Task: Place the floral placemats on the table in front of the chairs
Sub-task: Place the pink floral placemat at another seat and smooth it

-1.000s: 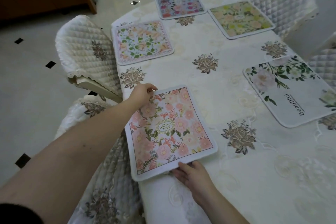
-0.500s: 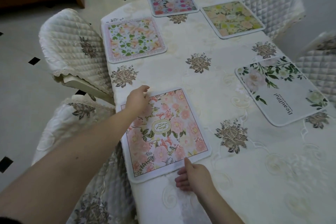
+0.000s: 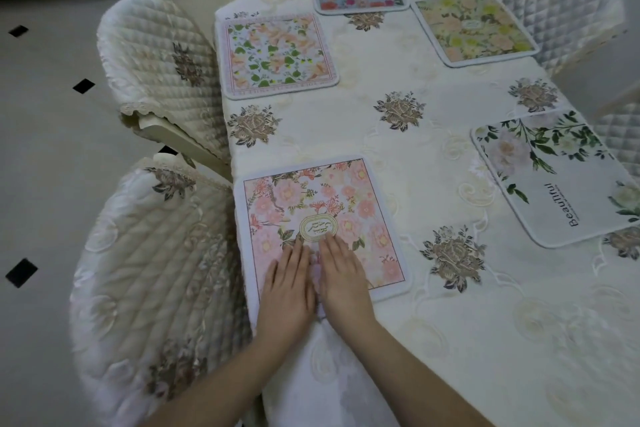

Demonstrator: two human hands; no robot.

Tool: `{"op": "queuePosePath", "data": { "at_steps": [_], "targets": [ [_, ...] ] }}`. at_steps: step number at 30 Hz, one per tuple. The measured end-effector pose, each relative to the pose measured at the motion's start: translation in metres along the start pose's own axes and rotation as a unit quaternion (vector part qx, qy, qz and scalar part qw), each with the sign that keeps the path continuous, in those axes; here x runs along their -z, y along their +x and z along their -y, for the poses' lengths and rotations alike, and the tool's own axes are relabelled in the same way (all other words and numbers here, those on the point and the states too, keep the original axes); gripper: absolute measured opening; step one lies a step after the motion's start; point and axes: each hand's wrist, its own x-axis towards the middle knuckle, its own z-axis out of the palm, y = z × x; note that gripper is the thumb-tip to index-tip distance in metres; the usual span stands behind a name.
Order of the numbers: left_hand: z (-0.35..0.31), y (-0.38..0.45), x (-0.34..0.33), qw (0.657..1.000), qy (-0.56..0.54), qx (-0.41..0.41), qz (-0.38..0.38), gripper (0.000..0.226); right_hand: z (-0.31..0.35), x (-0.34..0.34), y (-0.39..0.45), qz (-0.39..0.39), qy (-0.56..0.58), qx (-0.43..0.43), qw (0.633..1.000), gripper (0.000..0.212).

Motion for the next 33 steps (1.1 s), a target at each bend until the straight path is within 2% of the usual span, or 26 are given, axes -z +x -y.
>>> {"op": "queuePosePath", "data": {
  "at_steps": [3, 7, 11, 14, 18, 21, 25, 31, 33],
  "targets": [
    [0.0, -0.009, -0.006, 0.998, 0.056, 0.01, 0.006, 0.057, -0.004, -0.016, -0.004, 0.029, -0.075, 0.026, 0.996, 0.057],
    [0.014, -0.012, 0.0, 0.997, 0.074, -0.003, 0.019, 0.06, -0.024, -0.009, -0.005, 0.025, -0.096, 0.035, 0.994, 0.056],
    [0.039, -0.021, 0.009, 0.996, 0.086, 0.021, 0.026, 0.067, -0.074, 0.012, -0.008, -0.003, -0.115, -0.022, 0.993, 0.062],
    [0.051, -0.027, 0.018, 0.994, 0.085, 0.062, 0.029, 0.071, -0.105, 0.028, -0.01, 0.009, -0.117, -0.047, 0.992, 0.065],
    [0.064, -0.036, 0.026, 0.992, 0.085, 0.095, 0.022, 0.074, -0.112, 0.035, -0.009, 0.01, -0.116, -0.061, 0.991, 0.073],
    [0.064, -0.035, 0.033, 0.99, 0.101, 0.097, 0.009, 0.07, -0.102, 0.034, -0.006, -0.022, -0.104, -0.066, 0.992, 0.069],
    [0.054, -0.009, 0.05, 0.992, 0.091, 0.076, -0.037, 0.062, -0.072, 0.031, 0.012, -0.044, -0.078, -0.013, 0.996, 0.064],
    [0.037, 0.064, 0.06, 0.994, 0.08, 0.03, -0.061, 0.063, -0.021, 0.024, 0.076, -0.022, -0.066, 0.115, 0.991, 0.059],
    [0.037, 0.09, 0.056, 0.994, 0.077, 0.021, -0.068, 0.062, -0.014, 0.019, 0.102, -0.014, -0.07, 0.124, 0.99, 0.055]
  ]
}}
